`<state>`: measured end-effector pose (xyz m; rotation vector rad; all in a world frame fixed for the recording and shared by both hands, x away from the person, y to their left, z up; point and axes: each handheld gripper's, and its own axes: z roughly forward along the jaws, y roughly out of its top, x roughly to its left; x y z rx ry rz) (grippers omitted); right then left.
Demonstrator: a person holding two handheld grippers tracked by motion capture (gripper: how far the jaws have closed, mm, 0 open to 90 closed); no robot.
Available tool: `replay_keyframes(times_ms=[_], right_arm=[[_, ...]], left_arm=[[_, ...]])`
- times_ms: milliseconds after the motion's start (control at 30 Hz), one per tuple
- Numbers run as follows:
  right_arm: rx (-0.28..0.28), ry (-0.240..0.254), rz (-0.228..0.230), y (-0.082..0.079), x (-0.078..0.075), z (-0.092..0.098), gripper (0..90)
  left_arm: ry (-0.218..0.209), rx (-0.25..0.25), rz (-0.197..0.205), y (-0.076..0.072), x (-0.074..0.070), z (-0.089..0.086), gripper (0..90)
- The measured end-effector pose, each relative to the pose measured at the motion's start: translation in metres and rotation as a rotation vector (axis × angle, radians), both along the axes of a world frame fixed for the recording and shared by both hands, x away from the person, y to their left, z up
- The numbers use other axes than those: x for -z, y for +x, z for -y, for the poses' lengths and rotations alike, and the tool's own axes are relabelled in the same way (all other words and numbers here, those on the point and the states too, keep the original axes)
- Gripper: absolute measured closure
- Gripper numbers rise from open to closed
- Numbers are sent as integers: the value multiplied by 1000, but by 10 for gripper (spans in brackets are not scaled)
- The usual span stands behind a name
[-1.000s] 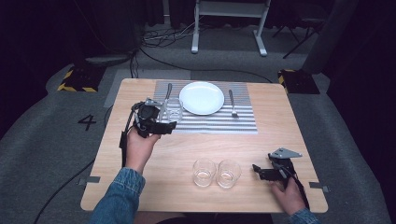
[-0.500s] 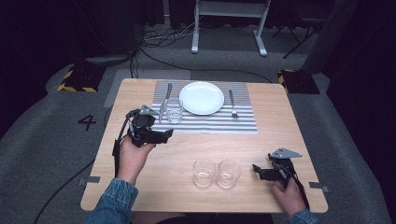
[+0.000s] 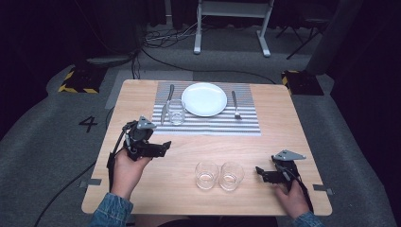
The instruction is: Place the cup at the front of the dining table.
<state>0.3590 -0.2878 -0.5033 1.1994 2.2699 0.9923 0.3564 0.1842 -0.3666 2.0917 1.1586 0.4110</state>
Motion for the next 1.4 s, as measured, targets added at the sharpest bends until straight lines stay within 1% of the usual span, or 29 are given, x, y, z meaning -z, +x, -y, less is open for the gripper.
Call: replay_keyframes(times_ms=[67, 200, 233, 267, 300, 400, 500, 633, 733, 767, 867, 900, 967, 1000, 1033, 1133, 1167, 1200, 1333, 1400], right_arm=[[0, 0, 1, 0, 0, 0, 145], [0, -1, 0, 0, 0, 0, 145], [0, 0, 1, 0, 0, 0, 145], [0, 0, 0, 0, 0, 0, 145], [0, 0, 0, 0, 0, 0, 145], [0, 0, 0, 0, 0, 0, 145], [0, 0, 0, 0, 0, 0, 145], [0, 0, 0, 0, 0, 0, 145], [0, 0, 0, 0, 0, 0, 145], [0, 0, 0, 0, 0, 0, 145], [1, 0, 0, 0, 0, 0, 145], [0, 0, 0, 0, 0, 0, 145], [0, 0, -1, 0, 0, 0, 145], [0, 0, 0, 0, 0, 0, 145], [0, 0, 0, 0, 0, 0, 145], [0, 0, 0, 0, 0, 0, 145], [0, 0, 0, 0, 0, 0, 145], [0, 0, 0, 0, 0, 0, 145], [0, -1, 0, 0, 0, 0, 145], [1, 0, 0, 0, 0, 0, 145]], left_arm=[[7, -1, 4, -3, 2, -2, 187], [-4, -1, -7, -10, 8, -5, 186], [22, 20, -10, -11, 9, -9, 186], [7, 0, -6, -13, 10, -9, 186], [15, 13, -9, -15, 11, -11, 186], [26, 13, -7, -19, 14, -17, 186], [30, -4, 1, -23, 18, -21, 186], [8, -18, -5, -29, 28, -24, 183], [17, -23, -12, -32, 35, -27, 183], [29, -17, -17, -33, 37, -29, 183], [21, -29, -23, -37, 45, -32, 182], [29, -26, -25, -39, 47, -34, 182], [27, -33, -23, -41, 51, -35, 182], [28, -43, -19, -43, 54, -36, 182], [28, -38, -26, -44, 56, -37, 182], [43, -39, -29, -47, 63, -40, 181], [45, -42, -34, -48, 65, -40, 178], [51, -44, -27, -49, 67, -41, 176], [67, -39, -37, -54, 76, -40, 172], [61, -44, -49, -56, 81, -41, 171]])
